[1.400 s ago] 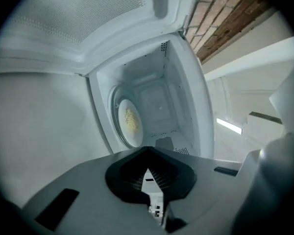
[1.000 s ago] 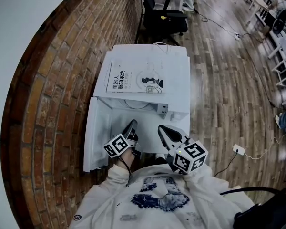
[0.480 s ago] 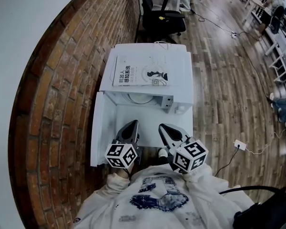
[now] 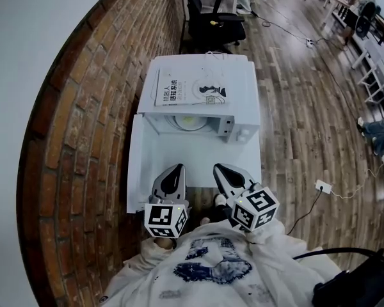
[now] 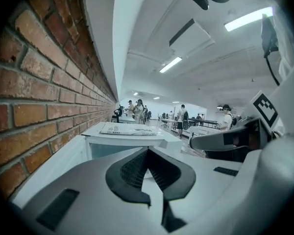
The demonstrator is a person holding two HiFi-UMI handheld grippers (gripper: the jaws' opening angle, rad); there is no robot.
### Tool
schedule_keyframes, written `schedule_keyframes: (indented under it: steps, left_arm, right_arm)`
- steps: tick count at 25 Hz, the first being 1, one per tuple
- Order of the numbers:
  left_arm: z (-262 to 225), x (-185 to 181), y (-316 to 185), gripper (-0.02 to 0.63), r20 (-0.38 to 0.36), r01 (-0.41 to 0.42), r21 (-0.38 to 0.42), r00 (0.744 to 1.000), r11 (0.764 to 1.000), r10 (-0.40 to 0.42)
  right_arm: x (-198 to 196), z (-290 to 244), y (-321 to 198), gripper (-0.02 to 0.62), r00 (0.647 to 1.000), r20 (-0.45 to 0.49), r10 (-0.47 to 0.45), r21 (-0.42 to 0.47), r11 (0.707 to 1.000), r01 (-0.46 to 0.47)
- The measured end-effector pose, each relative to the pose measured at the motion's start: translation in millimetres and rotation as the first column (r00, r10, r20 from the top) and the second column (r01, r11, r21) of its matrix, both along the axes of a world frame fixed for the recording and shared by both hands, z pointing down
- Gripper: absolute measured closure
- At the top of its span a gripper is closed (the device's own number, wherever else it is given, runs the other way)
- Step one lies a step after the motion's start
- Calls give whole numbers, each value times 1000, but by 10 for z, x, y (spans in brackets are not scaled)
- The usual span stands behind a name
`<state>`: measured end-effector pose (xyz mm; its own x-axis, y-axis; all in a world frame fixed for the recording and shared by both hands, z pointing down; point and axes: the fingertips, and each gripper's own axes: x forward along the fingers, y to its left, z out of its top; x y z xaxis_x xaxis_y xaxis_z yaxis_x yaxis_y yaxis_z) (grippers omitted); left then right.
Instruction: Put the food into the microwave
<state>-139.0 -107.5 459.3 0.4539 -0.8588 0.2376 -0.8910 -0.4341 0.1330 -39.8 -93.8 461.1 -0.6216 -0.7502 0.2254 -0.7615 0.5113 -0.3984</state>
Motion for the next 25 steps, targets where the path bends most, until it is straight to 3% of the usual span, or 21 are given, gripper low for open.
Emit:
schedule_keyframes:
  steps: [8,25]
  left_arm:
    - [-64,-73,344,600,34,9,16,999,1000,-10]
    - [-96,-106,593,600,34,24,26,999,999,-25]
  right_arm:
    - [-27,-70,322,583,997,-59,41,49,998,-38]
    - [-54,-131,574,583,997,-65,30,71,997,-25]
